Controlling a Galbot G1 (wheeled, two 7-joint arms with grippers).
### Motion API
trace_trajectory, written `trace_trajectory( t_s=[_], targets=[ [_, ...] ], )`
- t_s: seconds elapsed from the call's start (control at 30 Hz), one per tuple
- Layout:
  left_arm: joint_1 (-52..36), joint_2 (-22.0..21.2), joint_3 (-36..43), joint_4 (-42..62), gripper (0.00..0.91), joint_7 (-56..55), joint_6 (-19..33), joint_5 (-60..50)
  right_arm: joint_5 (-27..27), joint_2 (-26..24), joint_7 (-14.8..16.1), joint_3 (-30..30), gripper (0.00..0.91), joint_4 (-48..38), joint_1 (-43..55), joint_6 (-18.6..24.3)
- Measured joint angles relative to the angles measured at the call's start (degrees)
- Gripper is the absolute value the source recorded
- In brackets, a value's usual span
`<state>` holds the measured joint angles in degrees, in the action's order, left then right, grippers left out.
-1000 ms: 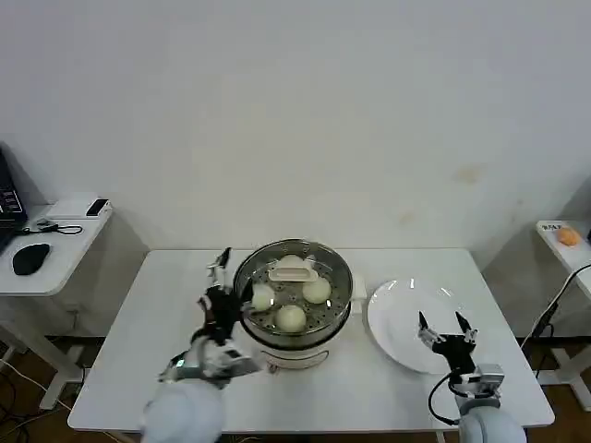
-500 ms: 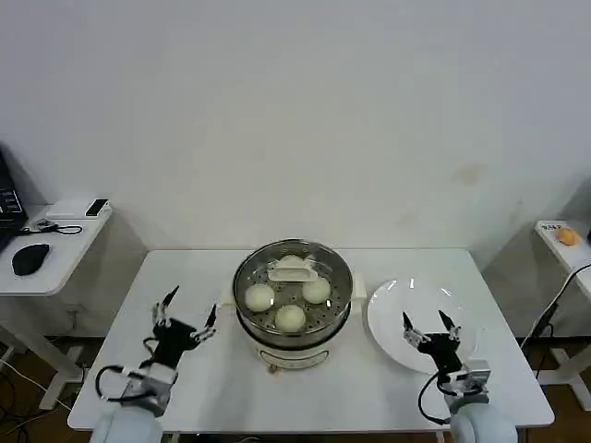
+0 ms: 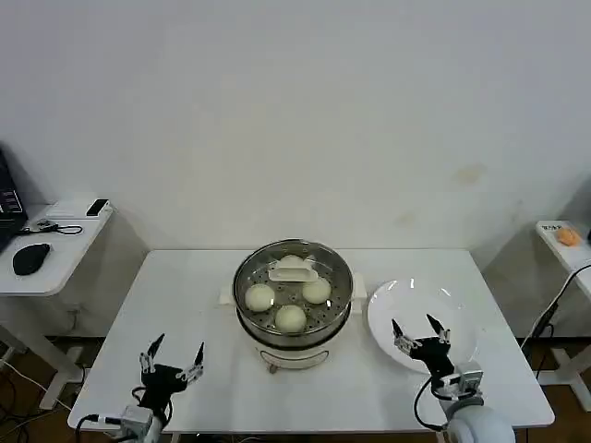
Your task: Take steamed baozi put them in steamer then cover it.
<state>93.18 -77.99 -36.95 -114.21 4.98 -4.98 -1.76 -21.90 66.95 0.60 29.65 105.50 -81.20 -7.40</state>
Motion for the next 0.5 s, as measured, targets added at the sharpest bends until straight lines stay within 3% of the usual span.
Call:
trace_trajectory(
  t_s=[0.5],
  targets=[
    [4.4,-2.3,-1.6,-1.7,0.907,-0.9,0.0,3.9,0.5,-1.2,-0.4,-1.8,0.907,-0.2,0.7,-1.4]
  ],
)
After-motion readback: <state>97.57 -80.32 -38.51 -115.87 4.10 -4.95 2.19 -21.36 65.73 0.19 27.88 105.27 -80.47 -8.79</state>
